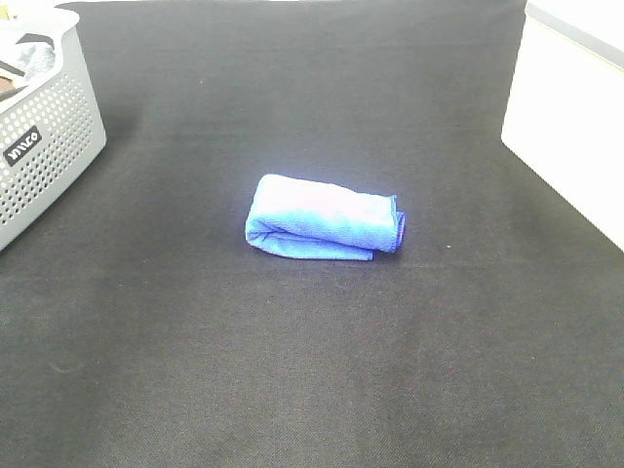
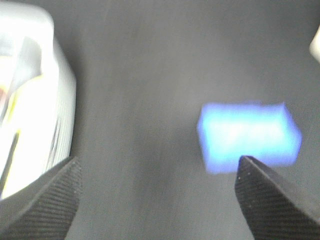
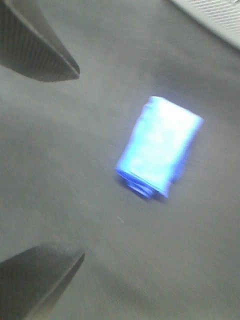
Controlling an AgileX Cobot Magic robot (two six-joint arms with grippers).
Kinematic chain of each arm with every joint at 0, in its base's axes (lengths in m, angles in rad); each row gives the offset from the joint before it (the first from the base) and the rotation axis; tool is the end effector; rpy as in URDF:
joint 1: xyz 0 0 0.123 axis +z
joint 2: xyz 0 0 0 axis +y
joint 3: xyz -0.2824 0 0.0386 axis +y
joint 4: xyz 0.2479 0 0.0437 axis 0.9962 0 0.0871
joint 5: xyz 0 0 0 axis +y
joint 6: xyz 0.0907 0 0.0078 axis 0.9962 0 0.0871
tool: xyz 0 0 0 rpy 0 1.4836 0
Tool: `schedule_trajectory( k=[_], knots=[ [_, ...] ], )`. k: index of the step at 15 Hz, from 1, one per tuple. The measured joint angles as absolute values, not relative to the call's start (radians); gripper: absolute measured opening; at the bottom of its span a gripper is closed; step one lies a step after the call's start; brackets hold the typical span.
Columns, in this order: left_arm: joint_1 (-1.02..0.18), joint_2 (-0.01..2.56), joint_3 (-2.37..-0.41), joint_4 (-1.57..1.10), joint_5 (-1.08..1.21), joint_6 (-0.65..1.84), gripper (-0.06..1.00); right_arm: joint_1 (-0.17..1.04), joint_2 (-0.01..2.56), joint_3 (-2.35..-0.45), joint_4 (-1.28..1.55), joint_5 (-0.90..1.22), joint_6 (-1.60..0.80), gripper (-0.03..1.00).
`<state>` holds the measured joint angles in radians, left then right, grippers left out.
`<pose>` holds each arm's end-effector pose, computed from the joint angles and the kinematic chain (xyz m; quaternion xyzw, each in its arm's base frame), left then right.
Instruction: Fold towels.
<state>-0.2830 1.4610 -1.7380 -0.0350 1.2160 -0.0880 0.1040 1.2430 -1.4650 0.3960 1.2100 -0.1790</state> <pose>0.2812 -0.0849 0.4492 0.0912 0.9315 -0.0821 0.3425 0.2276 0.0568 0.4348 -0.1256 0.9174 0.1844 0.3295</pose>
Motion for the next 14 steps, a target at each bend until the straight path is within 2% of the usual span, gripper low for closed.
schedule_trajectory(
  k=[2, 7, 11, 14],
  knots=[
    [-0.283, 1.266, -1.497, -0.026, 1.217, -0.088, 0.79, 0.104, 1.11, -1.366, 0.39, 1.21, -0.179, 0.82],
    [-0.283, 0.758, -0.96, -0.021, 1.219, -0.088, 0.8, 0.104, 0.725, -0.951, 0.34, 1.214, -0.179, 0.82],
    [-0.283, 0.346, -0.677, -0.021, 1.198, -0.08, 0.8, 0.104, 0.409, -0.657, 0.271, 1.185, -0.179, 0.82],
    [-0.283, 0.195, -0.581, -0.02, 1.152, -0.053, 0.8, 0.104, 0.291, -0.567, 0.241, 1.164, -0.178, 0.82]
  ],
)
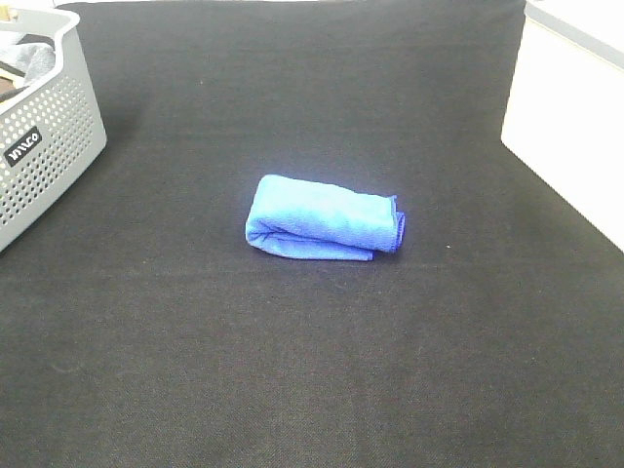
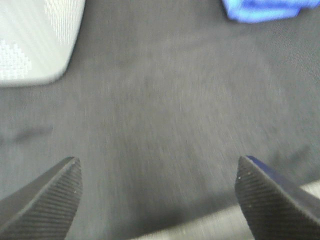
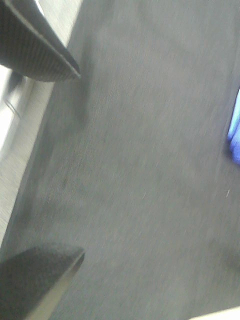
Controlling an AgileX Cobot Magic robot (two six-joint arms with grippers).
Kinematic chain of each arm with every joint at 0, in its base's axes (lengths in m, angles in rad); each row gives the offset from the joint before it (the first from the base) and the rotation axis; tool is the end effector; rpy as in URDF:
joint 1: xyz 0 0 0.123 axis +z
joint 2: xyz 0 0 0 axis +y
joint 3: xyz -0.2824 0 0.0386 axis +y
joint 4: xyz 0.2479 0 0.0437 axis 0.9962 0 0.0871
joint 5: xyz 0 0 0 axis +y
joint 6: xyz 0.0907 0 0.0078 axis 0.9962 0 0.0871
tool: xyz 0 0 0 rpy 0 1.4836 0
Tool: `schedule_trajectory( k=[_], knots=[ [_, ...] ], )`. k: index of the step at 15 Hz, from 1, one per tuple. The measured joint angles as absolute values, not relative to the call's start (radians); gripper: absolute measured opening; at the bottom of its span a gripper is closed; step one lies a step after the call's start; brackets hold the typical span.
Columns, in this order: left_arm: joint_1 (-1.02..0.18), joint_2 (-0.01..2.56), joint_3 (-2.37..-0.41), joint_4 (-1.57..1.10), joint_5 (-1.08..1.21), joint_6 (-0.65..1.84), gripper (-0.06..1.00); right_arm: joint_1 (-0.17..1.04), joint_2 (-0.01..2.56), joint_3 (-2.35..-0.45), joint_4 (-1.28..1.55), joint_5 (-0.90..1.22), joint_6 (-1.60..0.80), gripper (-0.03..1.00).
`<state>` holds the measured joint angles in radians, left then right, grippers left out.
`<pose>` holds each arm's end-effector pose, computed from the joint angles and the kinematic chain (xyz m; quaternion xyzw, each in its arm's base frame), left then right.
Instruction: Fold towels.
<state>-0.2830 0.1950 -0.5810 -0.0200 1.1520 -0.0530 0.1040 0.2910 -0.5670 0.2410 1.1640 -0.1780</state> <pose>0.0134 -0.0056 0.2922 0.1038 0.8961 -0.0820 0.4236 0.0273 0.0229 0.2874 -0.1267 0.9113 0.1063 0.3770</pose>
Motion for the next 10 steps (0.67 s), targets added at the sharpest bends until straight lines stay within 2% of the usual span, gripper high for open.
schedule_trajectory(
  k=[2, 10],
  knots=[
    [-0.283, 0.077, -0.505, -0.025, 1.079, 0.0, 0.8, 0.104, 0.166, -0.534, 0.222, 1.112, -0.175, 0.82],
    [-0.283, 0.075, -0.5, -0.061, 1.058, 0.06, 0.8, 0.104, 0.14, -0.509, 0.195, 1.077, -0.153, 0.82]
  ],
)
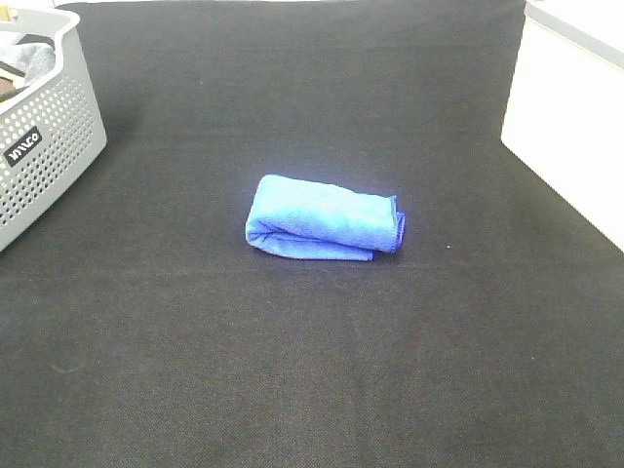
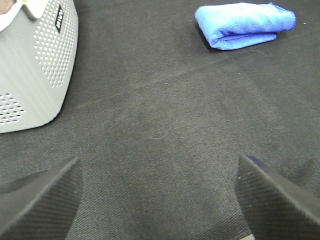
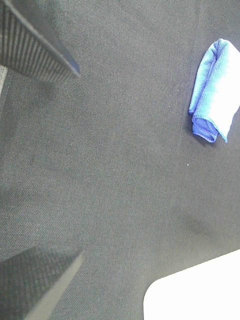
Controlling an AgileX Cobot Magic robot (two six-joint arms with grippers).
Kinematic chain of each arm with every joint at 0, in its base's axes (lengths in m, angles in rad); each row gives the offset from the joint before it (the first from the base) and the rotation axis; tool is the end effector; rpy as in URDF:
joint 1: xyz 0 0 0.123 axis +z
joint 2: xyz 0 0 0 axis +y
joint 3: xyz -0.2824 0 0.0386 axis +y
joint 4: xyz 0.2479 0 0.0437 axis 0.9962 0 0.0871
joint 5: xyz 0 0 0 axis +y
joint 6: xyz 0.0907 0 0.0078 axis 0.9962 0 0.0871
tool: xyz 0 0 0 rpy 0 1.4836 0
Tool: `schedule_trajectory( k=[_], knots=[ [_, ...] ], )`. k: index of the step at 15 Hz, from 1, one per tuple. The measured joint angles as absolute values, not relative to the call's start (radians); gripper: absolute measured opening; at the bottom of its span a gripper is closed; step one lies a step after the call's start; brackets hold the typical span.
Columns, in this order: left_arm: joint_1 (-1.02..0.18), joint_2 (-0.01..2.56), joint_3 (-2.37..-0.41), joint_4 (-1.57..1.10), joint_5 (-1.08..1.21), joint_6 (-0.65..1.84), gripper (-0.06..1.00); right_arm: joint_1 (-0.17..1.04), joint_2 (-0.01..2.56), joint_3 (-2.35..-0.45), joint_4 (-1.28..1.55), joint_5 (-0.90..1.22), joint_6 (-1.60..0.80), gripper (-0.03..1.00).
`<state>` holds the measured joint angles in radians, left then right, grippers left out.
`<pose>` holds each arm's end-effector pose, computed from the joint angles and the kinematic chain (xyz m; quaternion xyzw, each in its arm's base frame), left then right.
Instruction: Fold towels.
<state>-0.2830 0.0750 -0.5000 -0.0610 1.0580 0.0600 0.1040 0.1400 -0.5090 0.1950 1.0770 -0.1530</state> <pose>0.0052 -0.0065 0.2774 0.1487 0.8583 -0.0848 0.4837 0.0128 0.0170 0.2791 -0.1116 0.8780 0.0861 0.4574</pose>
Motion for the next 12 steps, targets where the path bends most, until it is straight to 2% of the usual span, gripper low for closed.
schedule_trajectory(
  k=[7, 10, 12],
  knots=[
    [-0.28, 0.075, -0.5, -0.062, 1.058, 0.062, 0.8, 0.104, 0.14, -0.508, 0.192, 1.077, -0.153, 0.82],
    [-0.181, 0.073, -0.5, -0.062, 1.058, 0.062, 0.8, 0.102, 0.14, -0.508, 0.192, 1.077, -0.153, 0.82],
    [-0.092, 0.073, -0.5, -0.062, 1.058, 0.062, 0.8, 0.04, 0.14, -0.508, 0.197, 1.077, -0.153, 0.82]
  ],
)
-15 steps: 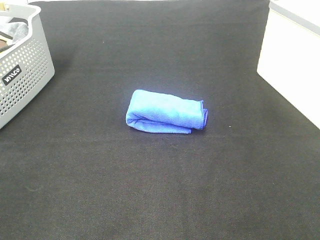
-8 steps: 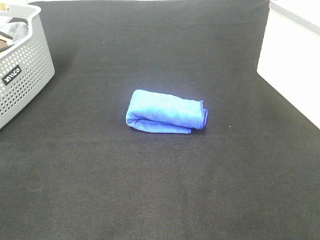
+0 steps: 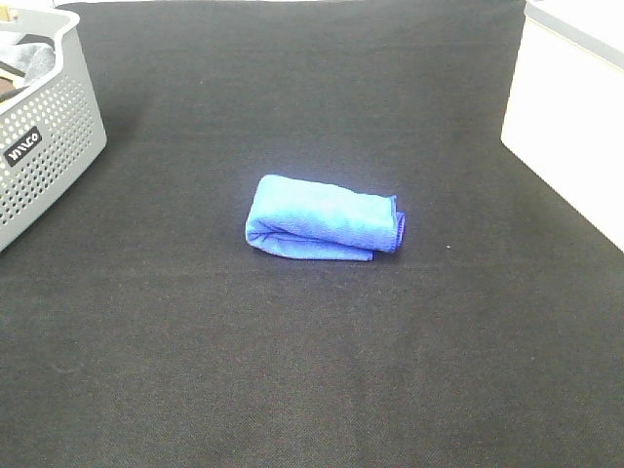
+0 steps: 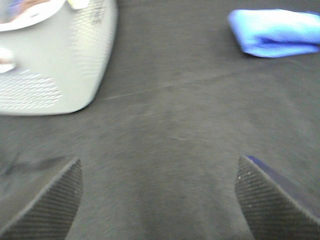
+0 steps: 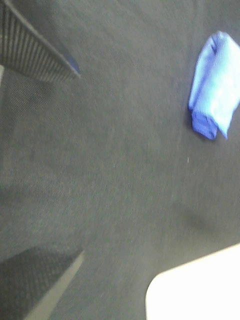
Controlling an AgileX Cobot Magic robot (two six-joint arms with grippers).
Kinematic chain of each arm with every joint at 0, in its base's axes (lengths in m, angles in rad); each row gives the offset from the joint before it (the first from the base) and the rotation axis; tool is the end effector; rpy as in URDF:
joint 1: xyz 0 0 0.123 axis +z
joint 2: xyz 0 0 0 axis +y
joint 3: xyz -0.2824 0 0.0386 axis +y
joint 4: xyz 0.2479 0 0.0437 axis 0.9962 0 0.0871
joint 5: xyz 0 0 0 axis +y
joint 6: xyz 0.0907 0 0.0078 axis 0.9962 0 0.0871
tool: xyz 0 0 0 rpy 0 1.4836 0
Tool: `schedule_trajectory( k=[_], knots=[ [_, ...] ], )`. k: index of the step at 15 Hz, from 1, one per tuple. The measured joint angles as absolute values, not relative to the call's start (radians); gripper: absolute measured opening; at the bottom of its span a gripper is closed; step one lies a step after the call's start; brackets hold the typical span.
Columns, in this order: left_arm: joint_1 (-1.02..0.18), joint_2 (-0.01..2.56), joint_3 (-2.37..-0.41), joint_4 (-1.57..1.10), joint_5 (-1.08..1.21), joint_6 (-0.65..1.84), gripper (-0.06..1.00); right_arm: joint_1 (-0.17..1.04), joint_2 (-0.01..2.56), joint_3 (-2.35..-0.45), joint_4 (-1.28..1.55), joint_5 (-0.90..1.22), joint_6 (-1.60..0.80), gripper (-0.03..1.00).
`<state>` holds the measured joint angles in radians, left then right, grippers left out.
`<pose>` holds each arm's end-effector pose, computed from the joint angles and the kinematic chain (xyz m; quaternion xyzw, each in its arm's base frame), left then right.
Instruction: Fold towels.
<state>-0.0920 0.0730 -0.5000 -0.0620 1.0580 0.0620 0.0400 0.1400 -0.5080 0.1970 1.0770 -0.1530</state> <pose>0.0060 -0.0055 0.2775 0.0670 0.8680 -0.0384 0.4905 0.0139 0.0163 0.2788 -0.0834 0.8813 0.0725 0.4595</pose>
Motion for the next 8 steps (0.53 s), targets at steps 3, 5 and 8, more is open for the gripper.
schedule_trajectory(
  k=[3, 5, 8],
  knots=[
    [-0.02, 0.042, -0.5, -0.062, 1.058, 0.063, 0.8, -0.042, 0.127, -0.507, 0.197, 1.072, -0.152, 0.82],
    [-0.016, -0.003, -0.5, -0.062, 1.056, 0.063, 0.8, -0.045, 0.071, -0.507, 0.199, 1.07, -0.152, 0.82],
    [-0.016, -0.005, -0.5, -0.063, 1.056, 0.063, 0.8, -0.045, -0.002, -0.507, 0.208, 1.07, -0.152, 0.82]
  ],
)
